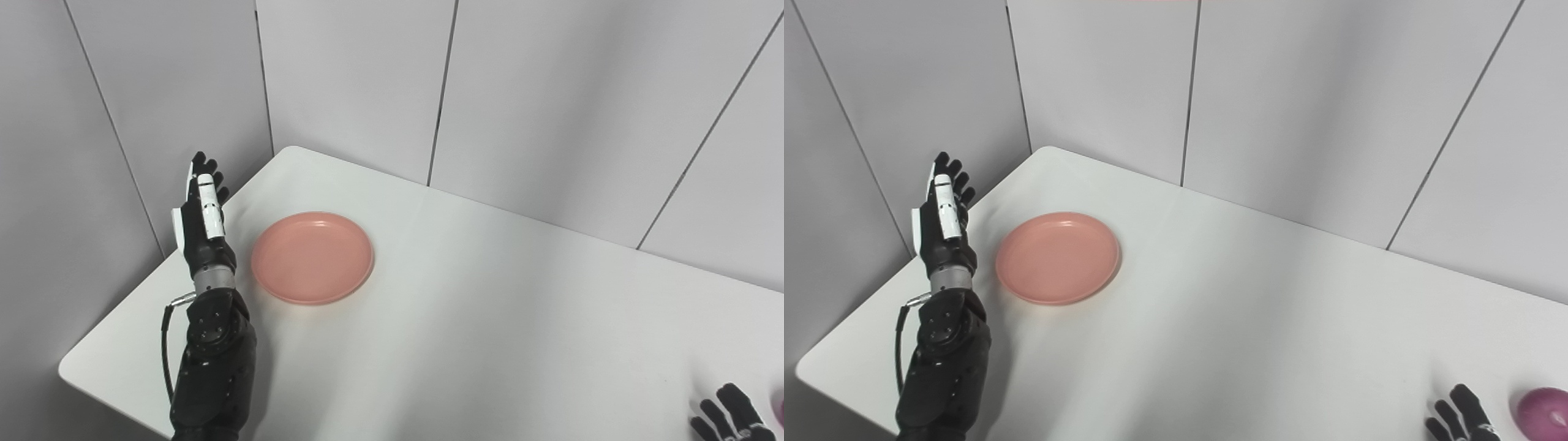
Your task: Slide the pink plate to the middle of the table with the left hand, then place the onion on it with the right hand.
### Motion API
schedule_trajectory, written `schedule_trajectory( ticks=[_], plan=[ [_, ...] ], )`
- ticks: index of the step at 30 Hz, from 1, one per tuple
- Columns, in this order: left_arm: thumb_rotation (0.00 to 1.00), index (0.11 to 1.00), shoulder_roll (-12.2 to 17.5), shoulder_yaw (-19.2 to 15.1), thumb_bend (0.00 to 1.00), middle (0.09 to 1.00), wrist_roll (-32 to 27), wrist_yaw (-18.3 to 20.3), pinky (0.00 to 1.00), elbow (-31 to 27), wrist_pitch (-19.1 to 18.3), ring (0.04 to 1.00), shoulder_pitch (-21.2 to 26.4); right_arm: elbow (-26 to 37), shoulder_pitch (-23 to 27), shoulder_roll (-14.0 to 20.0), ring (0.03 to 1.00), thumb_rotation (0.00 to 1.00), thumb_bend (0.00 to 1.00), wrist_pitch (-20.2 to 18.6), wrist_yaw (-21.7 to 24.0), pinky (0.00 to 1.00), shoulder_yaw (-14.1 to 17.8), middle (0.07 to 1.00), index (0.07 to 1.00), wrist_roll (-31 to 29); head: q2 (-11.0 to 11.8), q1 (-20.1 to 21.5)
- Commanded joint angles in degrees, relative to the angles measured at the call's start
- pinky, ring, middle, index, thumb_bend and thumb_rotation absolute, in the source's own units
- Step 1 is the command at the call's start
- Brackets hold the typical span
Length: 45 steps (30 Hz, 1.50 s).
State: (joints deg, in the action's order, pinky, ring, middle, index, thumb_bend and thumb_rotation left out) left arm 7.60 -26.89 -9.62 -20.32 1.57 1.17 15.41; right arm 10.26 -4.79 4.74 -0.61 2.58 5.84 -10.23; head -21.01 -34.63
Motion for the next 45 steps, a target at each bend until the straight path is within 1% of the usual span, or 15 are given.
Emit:
schedule_trajectory(
  ticks=[1, 7, 9, 10, 15, 19, 23, 26, 33, 36, 43, 45],
  plan=[
    [1.0, 0.893, 0.8, 0.1, 0.38, 0.92, 1.5, -0.5, 0.91, -0.9, 1.6, 0.923, 0.9, -1.4, -0.9, 0.7, 0.875, 0.84, 0.78, 1.9, 0.6, 0.83, 0.6, 0.898, 0.848, -0.2, -0.1, -0.1],
    [1.0, 0.895, 1.0, 0.2, 0.41, 0.925, 1.2, -0.6, 0.92, -0.7, 0.7, 0.924, 0.6, -1.4, -0.9, 0.7, 0.875, 0.84, 0.79, 1.8, 0.6, 0.81, 0.7, 0.897, 0.845, -0.2, -0.2, -0.2],
    [1.0, 0.894, 0.9, 0.3, 0.4, 0.923, 0.9, -0.6, 0.91, -0.9, 0.3, 0.923, 0.5, -1.3, -1.0, 0.9, 0.878, 0.84, 0.79, 1.7, 0.8, 0.82, 0.6, 0.9, 0.85, -0.2, -0.2, -0.2],
    [1.0, 0.89, 1.0, 0.3, 0.4, 0.919, 0.8, -0.6, 0.91, -0.6, 0.2, 0.919, 0.5, -1.3, -1.0, 0.9, 0.883, 0.85, 0.8, 1.7, 0.8, 0.84, 0.6, 0.903, 0.853, -0.3, -0.2, -0.2],
    [1.0, 0.895, 0.8, 0.2, 0.4, 0.921, 0.5, -0.7, 0.91, 0.0, -0.3, 0.921, 0.4, -0.5, -1.0, 0.8, 0.884, 0.85, 0.8, 1.1, 0.3, 0.85, 0.5, 0.902, 0.851, 0.2, -0.3, -0.2],
    [1.0, 0.916, 0.8, 0.4, 0.39, 0.937, 0.9, -0.8, 0.92, 0.3, -0.7, 0.937, 0.1, -1.2, -0.9, 1.0, 0.874, 0.85, 0.8, 1.9, 0.9, 0.83, 0.7, 0.899, 0.848, -0.6, -0.4, -0.2],
    [1.0, 0.939, 0.6, 0.2, 0.39, 0.96, 0.1, -0.9, 0.95, -0.5, -2.5, 0.96, 0.1, -0.6, -1.0, 1.2, 0.876, 0.86, 0.81, 1.1, 0.7, 0.83, 0.5, 0.9, 0.851, -0.1, -0.4, -0.2],
    [1.0, 0.96, 0.9, 0.6, 0.38, 0.979, 0.1, -0.5, 0.97, -0.7, -3.5, 0.976, 0.0, -0.6, -1.0, 1.0, 0.876, 0.86, 0.8, 1.1, 0.5, 0.83, 0.5, 0.898, 0.847, 0.1, -0.4, -0.2],
    [1.0, 0.96, 0.6, 0.6, 0.39, 0.985, -0.8, -0.3, 0.96, -0.7, -5.5, 0.977, 0.2, -1.1, -0.8, 1.1, 0.873, 0.85, 0.81, 1.9, 0.9, 0.82, 0.7, 0.893, 0.841, -0.3, -0.5, -0.4],
    [1.0, 0.965, 0.4, 0.6, 0.39, 0.987, -1.1, -0.3, 0.96, -0.6, -6.6, 0.977, 0.3, -0.6, -0.9, 1.1, 0.869, 0.85, 0.8, 1.1, 0.6, 0.82, 0.7, 0.892, 0.84, -0.1, -0.6, -0.4],
    [1.0, 0.971, 0.5, 1.4, 0.38, 0.989, -1.1, 0.5, 0.98, -0.2, -7.4, 0.977, 0.2, -0.2, -0.8, 1.1, 0.873, 0.86, 0.82, 0.3, 0.3, 0.84, 0.6, 0.893, 0.837, 0.2, -0.5, -0.5],
    [1.0, 0.973, 0.4, 1.4, 0.37, 0.988, -1.2, 0.8, 0.98, -0.2, -7.5, 0.975, 0.2, 0.1, -0.8, 1.0, 0.882, 0.87, 0.82, -0.1, 0.2, 0.86, 0.5, 0.9, 0.843, 0.4, -0.5, -0.5]
  ],
)
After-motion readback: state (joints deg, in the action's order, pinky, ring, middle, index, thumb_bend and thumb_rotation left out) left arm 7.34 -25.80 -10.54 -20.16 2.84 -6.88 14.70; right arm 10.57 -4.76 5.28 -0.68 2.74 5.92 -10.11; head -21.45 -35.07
